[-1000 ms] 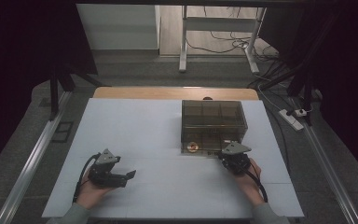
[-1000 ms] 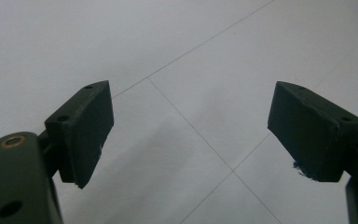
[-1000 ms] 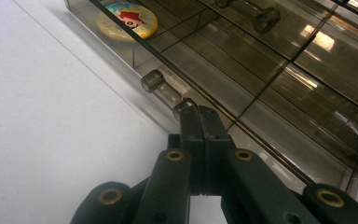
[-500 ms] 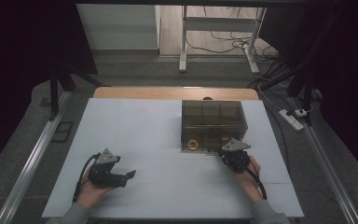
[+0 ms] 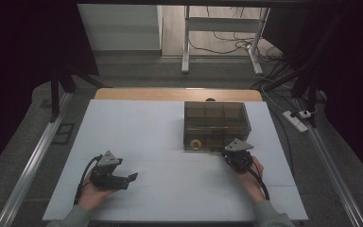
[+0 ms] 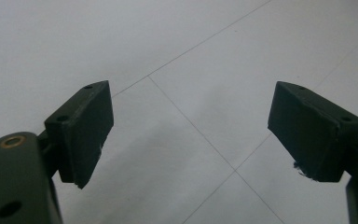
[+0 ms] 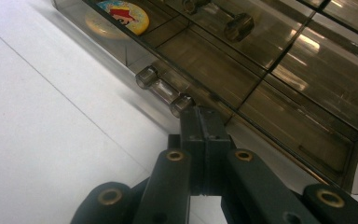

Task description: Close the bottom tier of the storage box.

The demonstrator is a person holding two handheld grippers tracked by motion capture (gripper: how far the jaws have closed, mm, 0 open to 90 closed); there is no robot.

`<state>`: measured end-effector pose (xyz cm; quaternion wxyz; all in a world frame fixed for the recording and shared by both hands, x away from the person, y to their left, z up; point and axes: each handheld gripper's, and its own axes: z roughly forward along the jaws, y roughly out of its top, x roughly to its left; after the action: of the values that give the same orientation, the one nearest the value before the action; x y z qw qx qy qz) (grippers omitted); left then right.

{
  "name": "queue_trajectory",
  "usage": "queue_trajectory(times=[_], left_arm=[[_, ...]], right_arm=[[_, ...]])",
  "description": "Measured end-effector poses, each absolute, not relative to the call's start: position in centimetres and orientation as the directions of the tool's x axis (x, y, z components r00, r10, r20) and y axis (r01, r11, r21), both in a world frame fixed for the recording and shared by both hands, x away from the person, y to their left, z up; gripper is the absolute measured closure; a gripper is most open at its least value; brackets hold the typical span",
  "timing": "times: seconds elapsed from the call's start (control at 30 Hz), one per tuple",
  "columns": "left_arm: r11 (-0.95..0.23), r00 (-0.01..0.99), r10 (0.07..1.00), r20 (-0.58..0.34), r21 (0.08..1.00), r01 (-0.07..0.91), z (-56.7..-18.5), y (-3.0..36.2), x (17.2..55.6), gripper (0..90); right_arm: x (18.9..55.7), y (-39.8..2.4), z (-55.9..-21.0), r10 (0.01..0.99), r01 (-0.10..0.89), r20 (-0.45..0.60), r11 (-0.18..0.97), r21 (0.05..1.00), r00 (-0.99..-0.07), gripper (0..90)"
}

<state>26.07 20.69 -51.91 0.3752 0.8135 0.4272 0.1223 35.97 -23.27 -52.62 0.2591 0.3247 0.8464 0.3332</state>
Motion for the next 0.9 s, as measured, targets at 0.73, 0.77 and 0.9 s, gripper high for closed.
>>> queue_trajectory(times=[0.73,0.77,0.9], left_arm=[[-0.358,0.608,0.786,-0.118,0.714,0.601,-52.0,20.6,26.2,15.4],[-0.358,0.608,0.785,-0.118,0.714,0.601,-52.0,20.6,26.2,15.4],[-0.358,0.608,0.786,-0.117,0.714,0.601,-52.0,20.6,26.2,15.4]], right_arm=[[37.8,-23.0,-52.8,0.741,0.380,-0.228,0.552,0.742,-0.631,90.0],[37.9,-23.0,-52.8,0.742,0.381,-0.229,0.552,0.742,-0.630,90.0],[38.1,-22.9,-52.9,0.747,0.379,-0.233,0.549,0.745,-0.623,90.0]])
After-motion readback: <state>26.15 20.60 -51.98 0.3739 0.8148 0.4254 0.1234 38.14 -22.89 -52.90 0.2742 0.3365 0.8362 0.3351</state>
